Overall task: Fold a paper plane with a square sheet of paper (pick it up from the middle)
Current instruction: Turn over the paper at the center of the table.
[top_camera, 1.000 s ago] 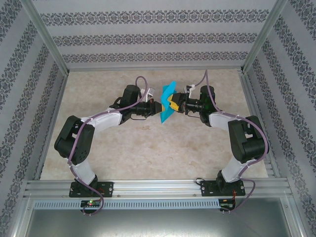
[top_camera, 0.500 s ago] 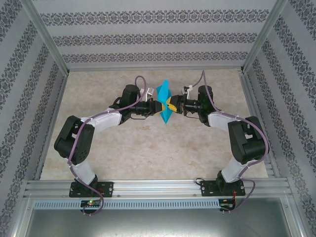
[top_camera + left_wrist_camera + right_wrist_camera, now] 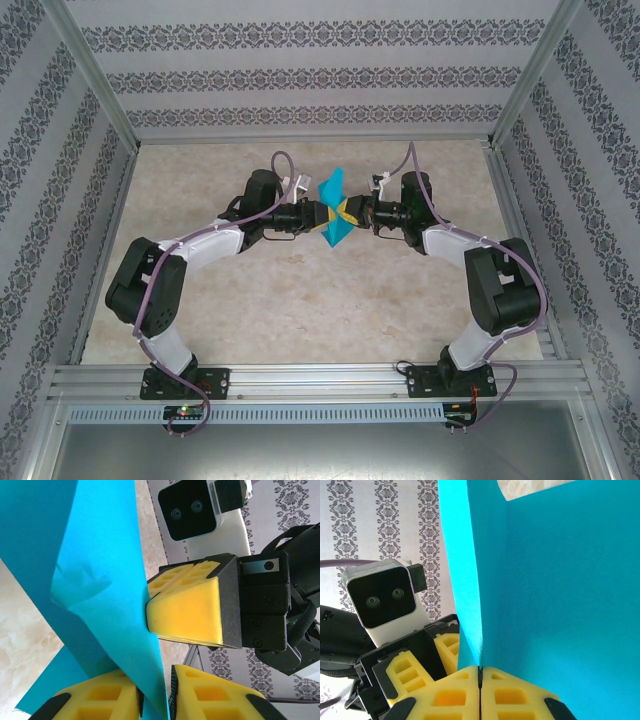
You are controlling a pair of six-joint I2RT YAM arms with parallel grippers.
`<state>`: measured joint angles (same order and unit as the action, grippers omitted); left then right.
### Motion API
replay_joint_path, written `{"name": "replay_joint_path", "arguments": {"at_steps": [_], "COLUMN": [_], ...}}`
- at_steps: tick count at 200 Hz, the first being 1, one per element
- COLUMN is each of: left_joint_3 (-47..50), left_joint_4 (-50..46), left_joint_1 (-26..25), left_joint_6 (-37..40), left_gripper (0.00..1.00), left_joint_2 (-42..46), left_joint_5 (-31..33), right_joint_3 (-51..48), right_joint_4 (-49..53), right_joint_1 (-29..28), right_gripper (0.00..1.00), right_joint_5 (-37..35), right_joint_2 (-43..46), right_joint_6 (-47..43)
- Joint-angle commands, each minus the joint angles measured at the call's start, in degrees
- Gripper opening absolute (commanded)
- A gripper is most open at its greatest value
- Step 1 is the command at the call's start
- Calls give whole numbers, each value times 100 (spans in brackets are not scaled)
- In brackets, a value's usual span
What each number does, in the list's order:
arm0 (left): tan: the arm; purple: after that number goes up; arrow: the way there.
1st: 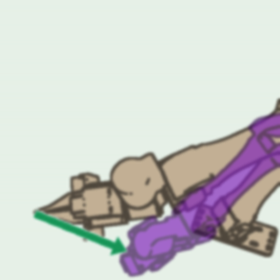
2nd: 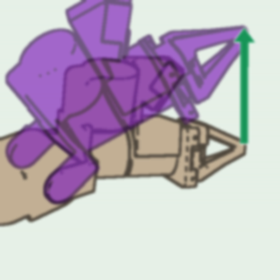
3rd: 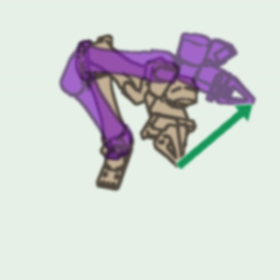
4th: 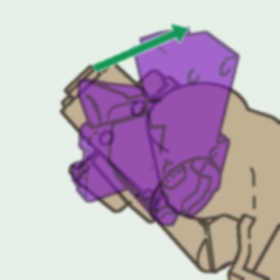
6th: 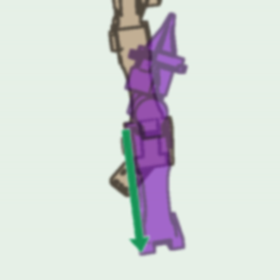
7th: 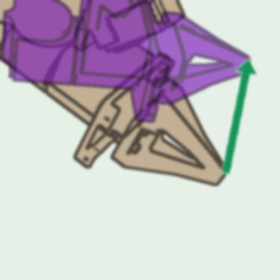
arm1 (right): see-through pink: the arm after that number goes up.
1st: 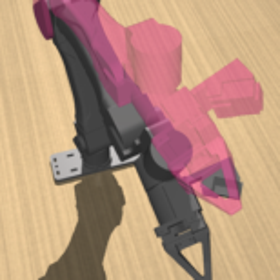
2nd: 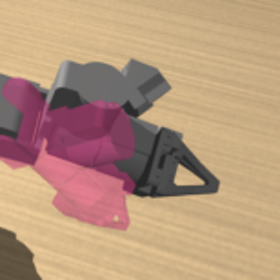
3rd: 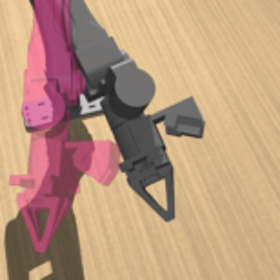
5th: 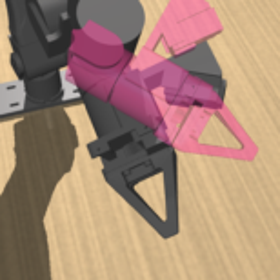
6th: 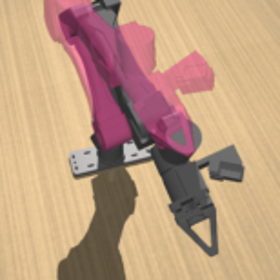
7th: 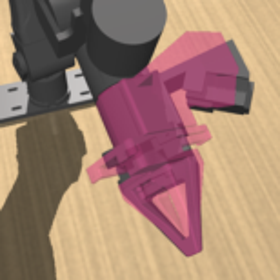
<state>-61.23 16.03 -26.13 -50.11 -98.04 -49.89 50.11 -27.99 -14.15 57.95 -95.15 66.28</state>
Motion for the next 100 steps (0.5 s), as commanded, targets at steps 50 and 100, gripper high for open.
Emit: {"name": "replay_joint_path", "arguments": {"at_steps": [50,100], "left_joint_3": [-330,206], "left_joint_4": [-2017,-1109], "left_joint_1": [72,-126], "left_joint_6": [978,256], "left_gripper": [54,71], "left_joint_2": [756,899], "left_joint_5": [833,857], "right_joint_3": [313,387], "right_joint_4": [620,656], "right_joint_1": [-63,-99], "right_gripper": [0,0], "right_joint_5": [-40,-75], "right_joint_2": [319,366], "right_joint_6": [-542,-475]}}
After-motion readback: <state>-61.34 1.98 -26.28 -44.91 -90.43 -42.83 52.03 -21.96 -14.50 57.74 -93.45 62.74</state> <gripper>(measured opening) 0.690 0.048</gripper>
